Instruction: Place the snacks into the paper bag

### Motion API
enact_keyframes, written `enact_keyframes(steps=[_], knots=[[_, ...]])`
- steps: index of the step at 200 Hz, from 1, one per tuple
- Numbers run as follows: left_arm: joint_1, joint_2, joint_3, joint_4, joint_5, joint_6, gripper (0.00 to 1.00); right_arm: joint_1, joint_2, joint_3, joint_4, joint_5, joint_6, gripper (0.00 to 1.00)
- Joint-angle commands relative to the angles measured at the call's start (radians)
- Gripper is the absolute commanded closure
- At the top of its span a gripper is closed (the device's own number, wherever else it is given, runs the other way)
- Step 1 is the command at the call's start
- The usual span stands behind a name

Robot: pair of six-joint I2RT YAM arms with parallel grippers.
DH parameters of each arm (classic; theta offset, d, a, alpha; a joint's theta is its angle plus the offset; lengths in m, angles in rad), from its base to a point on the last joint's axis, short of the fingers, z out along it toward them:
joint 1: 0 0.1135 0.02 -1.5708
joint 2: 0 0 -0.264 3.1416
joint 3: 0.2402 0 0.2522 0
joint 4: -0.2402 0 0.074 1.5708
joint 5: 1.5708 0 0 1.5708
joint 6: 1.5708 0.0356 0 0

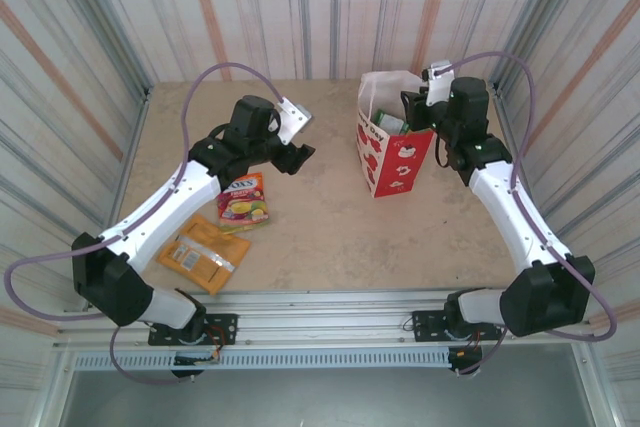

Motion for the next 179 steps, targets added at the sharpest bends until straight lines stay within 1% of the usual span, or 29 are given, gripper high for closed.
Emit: enact_keyframes(steps=[1, 16, 35, 53, 65, 100, 125, 156, 179], knots=[[-0.005, 0.01, 0.039, -0.004, 0.006, -0.025, 0.21, 0.017, -0.069, 0.047, -0.058, 0.027, -0.021, 0.52], [-0.006, 0.012, 0.045, -0.023, 0.003, -0.054, 0.21, 0.044, -0.099, 0.045, -0.11, 0.03, -0.02, 0.52], [-0.005, 0.012, 0.048, -0.06, -0.009, -0.108, 0.2, 0.101, -0.136, 0.038, -0.179, 0.04, -0.016, 0.52], [0.005, 0.008, 0.043, -0.104, -0.023, -0.182, 0.19, 0.185, -0.163, 0.024, -0.228, 0.063, -0.006, 0.52], [0.028, 0.004, 0.033, -0.137, -0.035, -0.255, 0.19, 0.249, -0.173, 0.013, -0.247, 0.083, 0.01, 0.51], [0.14, -0.012, -0.035, -0.221, -0.036, -0.452, 0.18, 0.43, -0.143, -0.018, -0.217, 0.114, 0.134, 0.51], [0.24, -0.036, -0.117, -0.237, 0.024, -0.561, 0.18, 0.552, -0.063, -0.024, -0.165, 0.122, 0.19, 0.5], [0.374, -0.071, -0.258, -0.178, 0.116, -0.628, 0.19, 0.659, 0.078, 0.003, -0.115, 0.089, 0.239, 0.5], [0.464, -0.085, -0.343, -0.135, 0.183, -0.664, 0.21, 0.719, 0.196, 0.05, -0.111, 0.073, 0.231, 0.5]])
